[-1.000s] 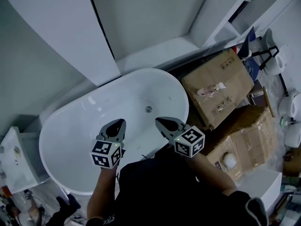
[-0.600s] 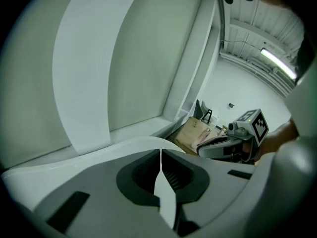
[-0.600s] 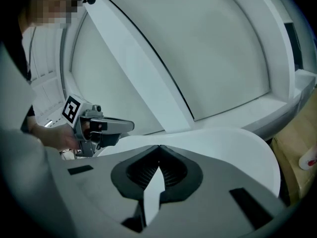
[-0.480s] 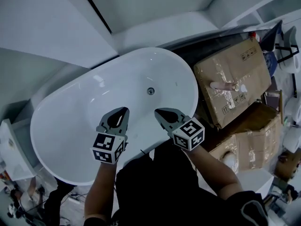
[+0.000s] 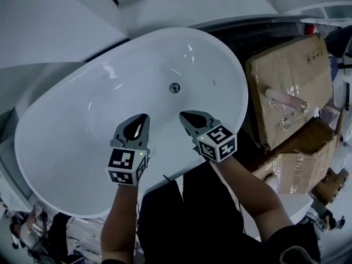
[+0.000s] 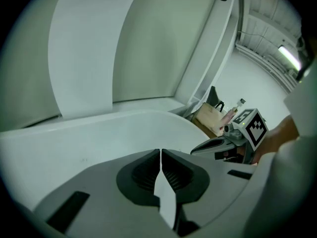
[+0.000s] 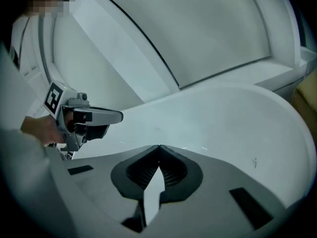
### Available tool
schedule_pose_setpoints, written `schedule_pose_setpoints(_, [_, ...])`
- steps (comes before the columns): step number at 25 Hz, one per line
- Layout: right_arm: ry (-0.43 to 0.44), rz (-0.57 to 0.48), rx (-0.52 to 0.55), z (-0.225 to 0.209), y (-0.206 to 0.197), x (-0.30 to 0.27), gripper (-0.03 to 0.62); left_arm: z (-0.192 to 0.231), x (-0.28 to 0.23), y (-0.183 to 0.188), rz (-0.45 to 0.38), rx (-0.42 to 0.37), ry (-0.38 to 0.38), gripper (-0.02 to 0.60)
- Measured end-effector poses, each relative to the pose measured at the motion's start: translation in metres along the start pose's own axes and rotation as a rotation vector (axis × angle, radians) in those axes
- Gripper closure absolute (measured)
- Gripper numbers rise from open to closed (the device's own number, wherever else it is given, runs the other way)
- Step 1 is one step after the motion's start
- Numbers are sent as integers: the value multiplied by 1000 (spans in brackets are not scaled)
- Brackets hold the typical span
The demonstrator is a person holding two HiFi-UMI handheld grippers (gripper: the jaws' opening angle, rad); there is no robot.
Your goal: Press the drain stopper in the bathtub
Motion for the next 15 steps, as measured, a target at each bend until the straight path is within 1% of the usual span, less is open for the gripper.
schedule_pose_setpoints(2, [-5,39,24,-18,-20,-26,580,11,-22,-21,22,40,0,555])
schedule_pose_setpoints(4, [-24,84,49,-38,-45,-53,580,19,-43,-42,42,59,-10,555])
schedule_pose_setpoints(6, [-39,113,66,-56,-68,-79,580,29,-67,-65,60,60,-22,555])
schedule_pose_setpoints(9, [-38,141,93,-78,-99,-114,580,45,-107,-101,82,62,-36,556])
schedule_pose_setpoints(12, [-35,174,126,-100,-128,-152,580,60,-148,-143,129,72,-48,555])
schedule_pose_setpoints(15, [-57,210,132,-127,-153,-185,580,69,-184,-178,159,82,-75,557])
Point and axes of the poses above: the fingertips, and each gripper's own axes: x backward along the fingers, z to its left, y out of its top, the point moved 1 cm from there along x, backward along the fingers, and after that the axes turned 3 degrees about x, right-handed, at the moved point
